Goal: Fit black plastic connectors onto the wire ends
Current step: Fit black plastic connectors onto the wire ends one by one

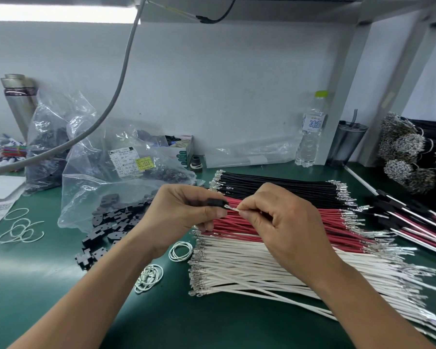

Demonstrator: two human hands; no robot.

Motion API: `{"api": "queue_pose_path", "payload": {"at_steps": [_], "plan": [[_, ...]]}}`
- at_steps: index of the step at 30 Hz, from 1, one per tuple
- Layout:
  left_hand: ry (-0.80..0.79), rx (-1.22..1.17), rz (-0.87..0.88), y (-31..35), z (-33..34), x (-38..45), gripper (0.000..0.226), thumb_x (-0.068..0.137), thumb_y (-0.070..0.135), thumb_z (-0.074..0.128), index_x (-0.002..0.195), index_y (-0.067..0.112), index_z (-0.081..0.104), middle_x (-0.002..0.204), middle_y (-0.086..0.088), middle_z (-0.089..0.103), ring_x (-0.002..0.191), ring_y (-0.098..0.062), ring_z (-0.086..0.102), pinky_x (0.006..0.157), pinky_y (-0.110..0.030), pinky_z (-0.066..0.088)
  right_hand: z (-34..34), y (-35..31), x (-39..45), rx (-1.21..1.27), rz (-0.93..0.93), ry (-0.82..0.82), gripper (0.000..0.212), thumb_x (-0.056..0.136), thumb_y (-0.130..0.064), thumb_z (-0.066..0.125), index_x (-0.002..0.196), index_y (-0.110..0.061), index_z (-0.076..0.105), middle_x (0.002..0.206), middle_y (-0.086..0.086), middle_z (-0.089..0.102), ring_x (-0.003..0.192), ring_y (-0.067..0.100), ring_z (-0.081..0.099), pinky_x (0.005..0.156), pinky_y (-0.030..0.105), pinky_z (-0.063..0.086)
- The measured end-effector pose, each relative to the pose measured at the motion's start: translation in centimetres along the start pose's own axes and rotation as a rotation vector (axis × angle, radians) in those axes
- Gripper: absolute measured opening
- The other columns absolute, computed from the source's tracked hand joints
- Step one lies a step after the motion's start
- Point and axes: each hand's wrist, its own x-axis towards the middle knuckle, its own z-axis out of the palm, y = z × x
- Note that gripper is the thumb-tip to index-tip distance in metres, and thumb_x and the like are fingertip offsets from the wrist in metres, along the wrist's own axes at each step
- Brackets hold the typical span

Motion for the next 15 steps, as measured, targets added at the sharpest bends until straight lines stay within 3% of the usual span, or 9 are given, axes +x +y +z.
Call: {"api": "queue_pose_path", "payload": {"at_steps": [5,15], "plan": [[-0.005,0.003,0.007,0.06,-0.03,0.09,0.039,0.061,0.024,0.088,0.096,0.007,0.083,0.079,-0.023,0.075,0.056,-0.018,0.063,0.058,-0.024,0.056,0.04,-0.13,0.01,-0.061,-0.040,0.033,0.004,0.092,-0.023,0.072,0.089,-0.024,0.073,0.084,-0.015,0.060,0.071,0.004,0.056,0.058,0.023,0.046],[-0.040,0.034,0.019,0.00,0.06,0.00,0.033,0.066,0.024,0.088,0.096,0.011,0.083,0.080,-0.020,0.076,0.059,-0.019,0.065,0.060,-0.025,0.057,0.32,-0.02,-0.08,-0.056,-0.003,0.034,0.006,0.092,-0.025,0.071,0.087,-0.028,0.070,0.084,-0.017,0.058,0.073,0.004,0.056,0.059,0.026,0.049]]}}
